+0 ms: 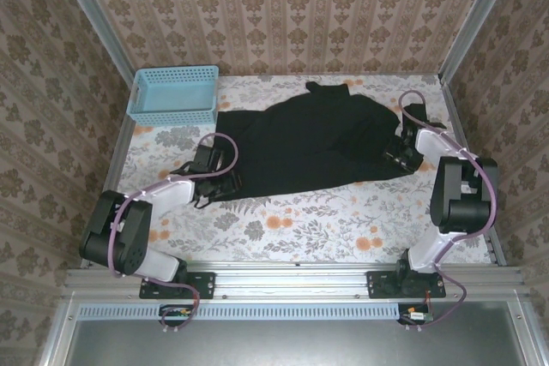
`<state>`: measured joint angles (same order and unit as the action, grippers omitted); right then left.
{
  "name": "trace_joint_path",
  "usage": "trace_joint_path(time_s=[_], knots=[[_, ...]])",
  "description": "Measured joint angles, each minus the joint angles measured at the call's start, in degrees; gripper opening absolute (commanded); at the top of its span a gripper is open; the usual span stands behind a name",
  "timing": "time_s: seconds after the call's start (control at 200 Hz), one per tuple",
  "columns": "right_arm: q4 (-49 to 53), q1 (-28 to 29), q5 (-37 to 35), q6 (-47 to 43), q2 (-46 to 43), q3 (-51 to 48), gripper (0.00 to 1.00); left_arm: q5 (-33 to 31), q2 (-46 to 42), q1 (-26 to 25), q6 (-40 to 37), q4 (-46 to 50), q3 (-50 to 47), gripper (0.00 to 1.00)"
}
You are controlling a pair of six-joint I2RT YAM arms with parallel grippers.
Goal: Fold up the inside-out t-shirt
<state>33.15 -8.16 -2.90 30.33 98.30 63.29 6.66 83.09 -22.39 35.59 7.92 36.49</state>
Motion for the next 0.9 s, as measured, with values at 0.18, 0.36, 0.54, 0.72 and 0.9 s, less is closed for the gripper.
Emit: trace_joint_path(time_s=[0.18,0.36,0.54,0.72,0.9], knots=[[-1.95,-4.26,1.20,2.73,-0.07,-3.02,0.24,0.24,-0.76,2.80,0.17,-1.03,-1.33,0.52],[-2.14,-7.08,1.40,4.02,-0.31,-4.87,0.18,0.15,-2.95,3.69,0.09,-0.17,-2.67,0.52],[-2.89,-6.95,1.22,3.96,-3.69,-5.95,0.37,-1.07,-6.05,3.69,-1.18,3.52,-2.67,0.54],[-3.48,-5.68,2.58,4.20,-10.84,-6.84,0.45,-1.29,-7.63,3.37,-2.05,6.08,-1.14,0.54],[-6.08,-1.14,9.01,4.39,-13.18,-10.08,0.50,-0.92,-6.62,1.53,-2.27,5.53,0.94,0.54]])
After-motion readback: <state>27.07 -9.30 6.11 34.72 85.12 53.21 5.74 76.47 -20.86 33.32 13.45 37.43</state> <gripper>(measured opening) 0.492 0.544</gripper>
